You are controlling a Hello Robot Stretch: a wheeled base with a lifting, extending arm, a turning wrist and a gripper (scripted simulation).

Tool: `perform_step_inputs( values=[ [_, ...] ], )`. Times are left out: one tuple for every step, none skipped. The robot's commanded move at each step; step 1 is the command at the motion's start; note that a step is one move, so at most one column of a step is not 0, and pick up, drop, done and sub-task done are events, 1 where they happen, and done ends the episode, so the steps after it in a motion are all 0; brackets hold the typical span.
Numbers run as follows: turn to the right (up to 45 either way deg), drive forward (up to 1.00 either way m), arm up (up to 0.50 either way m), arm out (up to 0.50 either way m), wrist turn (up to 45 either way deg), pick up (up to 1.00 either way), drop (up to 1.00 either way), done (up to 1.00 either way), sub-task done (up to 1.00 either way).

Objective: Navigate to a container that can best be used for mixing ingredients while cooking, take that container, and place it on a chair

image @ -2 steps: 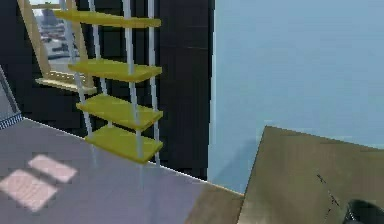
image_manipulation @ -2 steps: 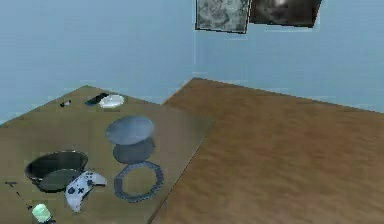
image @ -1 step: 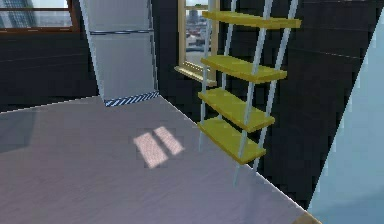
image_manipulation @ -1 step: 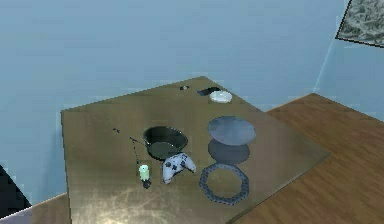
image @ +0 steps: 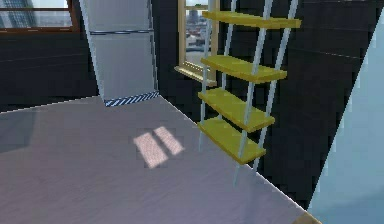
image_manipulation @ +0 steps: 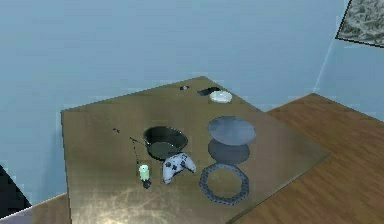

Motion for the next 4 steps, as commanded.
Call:
perform_step_inputs(
  values=[
    [0.0,0.00,0.38,0.00,0.0,0.00,0.00,0.00,0.00],
    [0.0,0.00,0.00,0.34,0.0,0.00,0.00,0.00,0.00],
    [0.0,0.00,0.00,0.00,45.0,0.00,0.00,0.00,0.00],
    [0.0,0.00,0.00,0.00,45.0,0.00,0.00,0.00,0.00]
  ],
)
